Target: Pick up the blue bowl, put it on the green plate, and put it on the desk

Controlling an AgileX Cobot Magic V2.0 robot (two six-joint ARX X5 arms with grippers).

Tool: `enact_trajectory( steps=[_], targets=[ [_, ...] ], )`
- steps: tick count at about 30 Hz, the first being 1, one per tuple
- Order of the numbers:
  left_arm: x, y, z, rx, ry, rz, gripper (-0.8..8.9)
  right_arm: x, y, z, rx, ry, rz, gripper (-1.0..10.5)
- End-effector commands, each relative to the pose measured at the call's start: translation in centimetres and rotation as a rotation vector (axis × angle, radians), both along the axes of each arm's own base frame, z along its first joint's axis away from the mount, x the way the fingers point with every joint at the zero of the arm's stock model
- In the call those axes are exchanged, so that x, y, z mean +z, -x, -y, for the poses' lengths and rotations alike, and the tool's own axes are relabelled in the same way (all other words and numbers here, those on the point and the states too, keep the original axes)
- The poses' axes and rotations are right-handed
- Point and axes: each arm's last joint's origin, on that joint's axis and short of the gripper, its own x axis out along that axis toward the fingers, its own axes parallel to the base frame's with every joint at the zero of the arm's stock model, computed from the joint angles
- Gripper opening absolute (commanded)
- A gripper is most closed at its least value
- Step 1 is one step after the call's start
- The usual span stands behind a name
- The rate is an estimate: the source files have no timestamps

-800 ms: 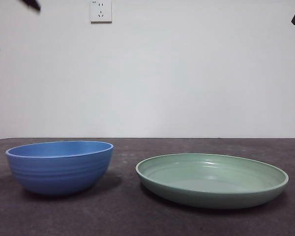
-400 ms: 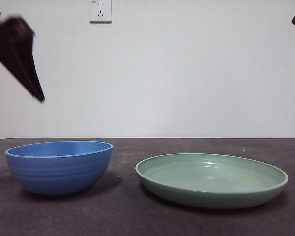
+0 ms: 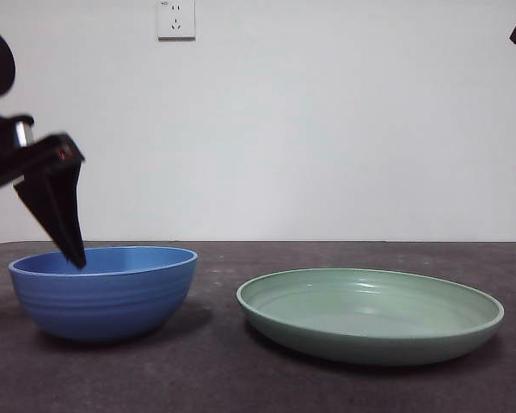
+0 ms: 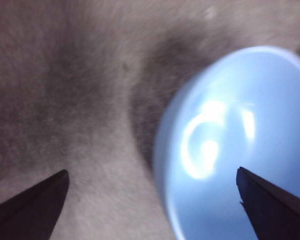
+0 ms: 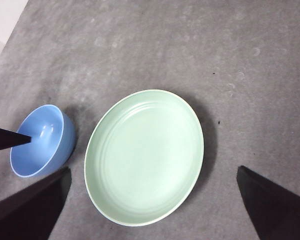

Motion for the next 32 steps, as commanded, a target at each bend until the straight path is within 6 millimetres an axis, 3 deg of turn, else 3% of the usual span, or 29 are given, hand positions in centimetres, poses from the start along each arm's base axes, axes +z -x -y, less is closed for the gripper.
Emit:
enact_trajectory(
  steps=[1, 4, 9, 14, 22, 27, 32],
  targets=[
    [-0.4, -0.7, 0.2, -0.001, -0.007, -0.013, 5.17, 0.4, -0.1, 0.0, 0.012, 0.012, 0.026, 6.5],
    [-0.8, -0.8, 0.2, -0.001, -0.010, -0.020, 4.76, 0.4, -0.1, 0.0, 0.016, 0.016, 0.030, 6.5],
    [-0.8, -0.9, 0.2, 0.000, -0.011, -0.011, 2.08, 0.4, -0.1, 0.0, 0.022, 0.024, 0.036, 6.5],
    [-0.7, -1.1, 0.3, 0.000, -0.007, 0.005, 0.53, 0.4, -0.1, 0.0, 0.023, 0.026, 0.037, 6.5],
    [0.4, -1.7, 0.5, -0.004, -0.003, 0.040, 0.23, 0.4, -0.1, 0.0, 0.023, 0.025, 0.032, 6.5],
    [2.7, -2.7, 1.7, -0.009, 0.003, 0.065, 0.23, 0.3, 0.0, 0.0, 0.023, 0.025, 0.022, 6.5],
    [5.6, -4.1, 4.2, -0.082, 0.005, 0.105, 0.23, 0.3, 0.0, 0.0, 0.023, 0.025, 0.023, 6.5]
  ],
)
